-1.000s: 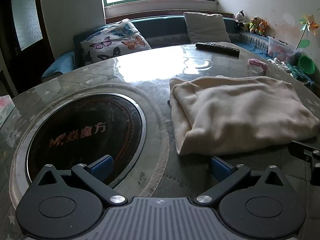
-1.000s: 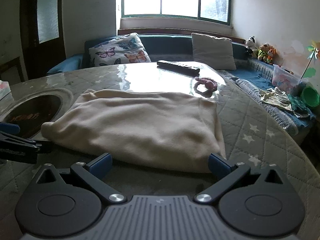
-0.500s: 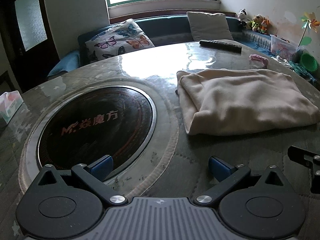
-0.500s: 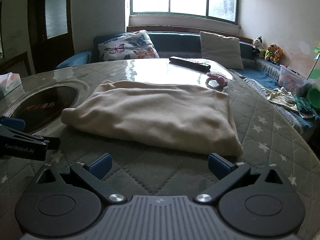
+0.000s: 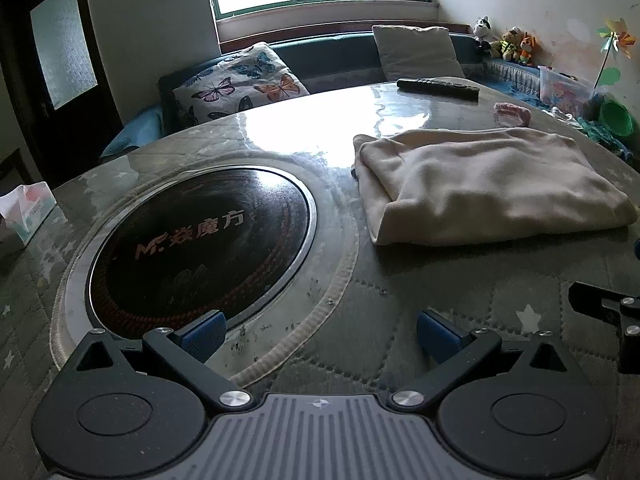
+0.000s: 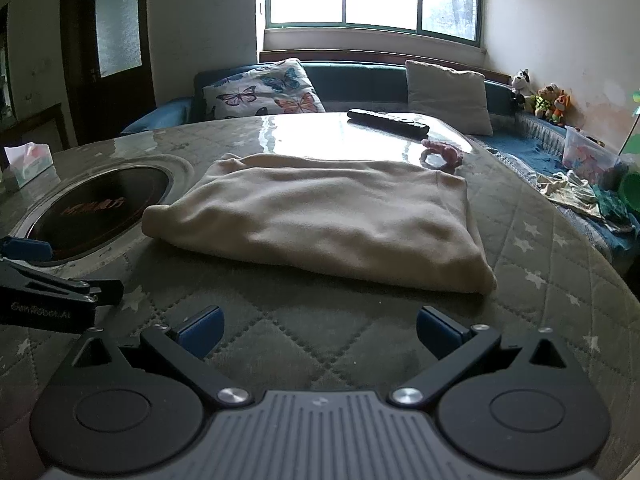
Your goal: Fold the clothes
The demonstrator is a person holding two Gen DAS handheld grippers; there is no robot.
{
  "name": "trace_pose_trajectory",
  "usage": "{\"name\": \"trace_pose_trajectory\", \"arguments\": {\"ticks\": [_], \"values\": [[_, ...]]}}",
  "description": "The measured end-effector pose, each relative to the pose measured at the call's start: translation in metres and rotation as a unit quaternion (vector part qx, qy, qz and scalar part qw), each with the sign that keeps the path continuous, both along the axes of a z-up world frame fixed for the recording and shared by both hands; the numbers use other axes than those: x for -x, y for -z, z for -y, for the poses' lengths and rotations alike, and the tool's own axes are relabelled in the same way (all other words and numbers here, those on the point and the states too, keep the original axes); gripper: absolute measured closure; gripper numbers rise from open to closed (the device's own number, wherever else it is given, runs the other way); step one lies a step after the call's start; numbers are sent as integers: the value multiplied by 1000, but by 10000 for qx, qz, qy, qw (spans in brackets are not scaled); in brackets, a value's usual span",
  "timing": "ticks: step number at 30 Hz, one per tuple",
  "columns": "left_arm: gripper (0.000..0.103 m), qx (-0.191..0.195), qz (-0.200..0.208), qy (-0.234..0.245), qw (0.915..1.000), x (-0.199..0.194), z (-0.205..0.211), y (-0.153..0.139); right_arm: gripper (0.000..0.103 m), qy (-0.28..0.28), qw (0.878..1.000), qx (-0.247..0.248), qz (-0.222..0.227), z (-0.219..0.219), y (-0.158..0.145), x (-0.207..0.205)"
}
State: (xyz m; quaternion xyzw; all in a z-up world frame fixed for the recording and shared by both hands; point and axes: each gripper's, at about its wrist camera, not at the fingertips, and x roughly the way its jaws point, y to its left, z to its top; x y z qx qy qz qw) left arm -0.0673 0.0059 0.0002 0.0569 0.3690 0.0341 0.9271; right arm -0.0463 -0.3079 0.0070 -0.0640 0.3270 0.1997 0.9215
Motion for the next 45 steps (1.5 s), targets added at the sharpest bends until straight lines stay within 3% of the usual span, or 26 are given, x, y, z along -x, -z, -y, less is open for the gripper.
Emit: {"name": "trace_pose_trajectory", "arguments": {"ticks": [45], "values": [[0,-275,222,94,9993,34,16,2,0,200,9998,-77,-9,-5,5,28]]}}
